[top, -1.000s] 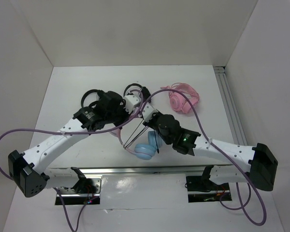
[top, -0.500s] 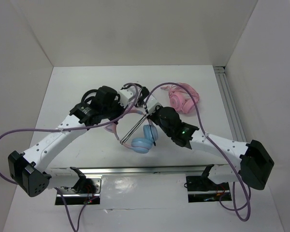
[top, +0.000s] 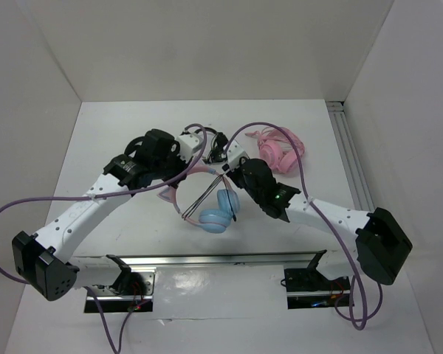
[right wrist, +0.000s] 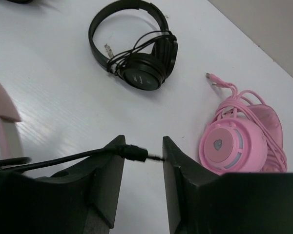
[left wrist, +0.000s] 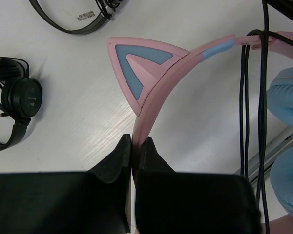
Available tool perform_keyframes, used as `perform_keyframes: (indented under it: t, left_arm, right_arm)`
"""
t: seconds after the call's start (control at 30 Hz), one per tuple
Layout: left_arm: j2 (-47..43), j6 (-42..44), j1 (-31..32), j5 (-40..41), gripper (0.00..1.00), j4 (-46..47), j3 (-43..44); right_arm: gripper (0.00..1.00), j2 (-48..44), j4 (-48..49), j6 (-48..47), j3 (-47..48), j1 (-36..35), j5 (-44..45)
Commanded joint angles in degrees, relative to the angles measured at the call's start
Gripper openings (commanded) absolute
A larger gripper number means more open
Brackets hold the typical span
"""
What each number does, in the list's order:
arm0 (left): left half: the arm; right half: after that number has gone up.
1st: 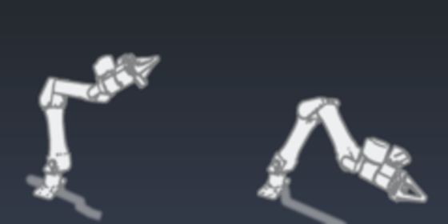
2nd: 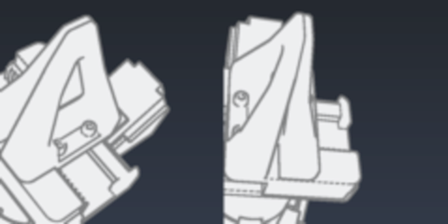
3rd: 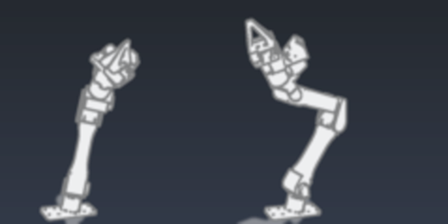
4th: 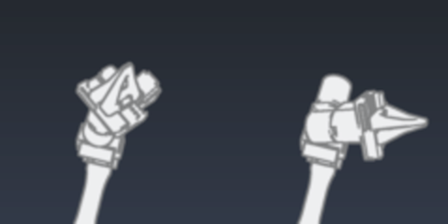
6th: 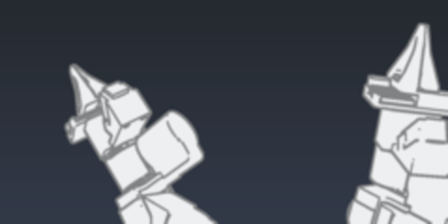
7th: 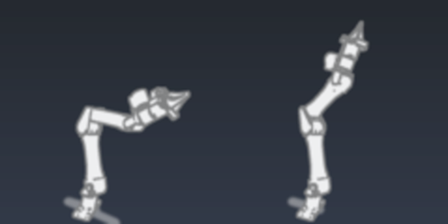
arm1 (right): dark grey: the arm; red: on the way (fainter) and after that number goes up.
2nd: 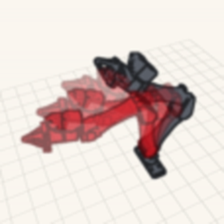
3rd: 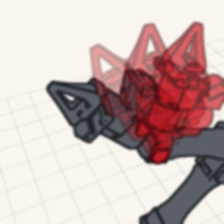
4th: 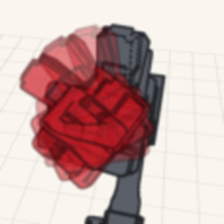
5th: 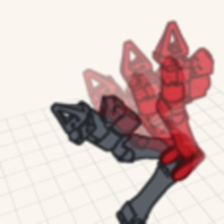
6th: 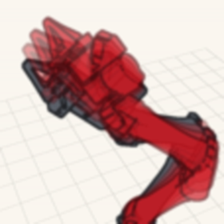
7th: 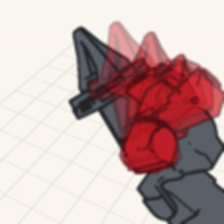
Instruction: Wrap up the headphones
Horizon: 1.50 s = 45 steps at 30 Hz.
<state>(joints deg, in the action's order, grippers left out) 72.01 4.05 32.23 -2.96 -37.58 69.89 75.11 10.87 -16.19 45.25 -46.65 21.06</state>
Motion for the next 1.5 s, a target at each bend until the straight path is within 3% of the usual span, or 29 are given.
perform_keyframes:
  t: [0.0, 0.27, 0.6, 0.73, 0.83, 1.03, 1.23, 1.47]
  left_arm:
    - [-2.0, -0.6, -1.2, -4.9, 0.00, -1.3, 1.0]
    - [-3.1, -3.3, -6.4, -8.0, 0.00, 1.3, -0.1]
    - [-2.6, -6.7, -9.6, 1.1, 0.00, 1.8, -2.0]
    - [-3.1, -7.9, -10.7, 0.4, 0.00, 3.9, -4.1]
    - [-3.1, -9.5, -11.2, 3.0, 0.00, 3.9, -4.1]
    - [-2.4, -15.7, -14.6, 11.6, 0.00, 4.7, -6.4]
    - [0.7, -22.2, -24.8, 13.7, 0.00, 5.5, -5.3]
    - [7.4, -30.9, -37.6, 19.8, 0.00, 4.9, 3.9]
  right_arm:
    - [0.44, 1.2, 3.5, 1.6, 0.7, 2.6, 3.0]
    - [0.69, 2.2, 1.9, 4.0, 1.8, 4.4, 3.5]
    - [0.89, -1.4, 0.2, 7.1, 2.8, 6.7, 4.7]
    - [0.99, -2.7, -3.2, 9.9, 6.3, 7.2, 10.5]
    - [1.00, -4.0, -8.2, 14.6, 9.3, 7.9, 14.4]
    - [1.00, -8.5, -17.2, 19.9, 17.0, 9.2, 3.9]
    - [1.00, -9.0, -20.8, 21.4, 20.2, 9.2, -1.8]
    - [1.00, -8.5, -20.1, 22.5, 17.5, 8.7, -6.6]
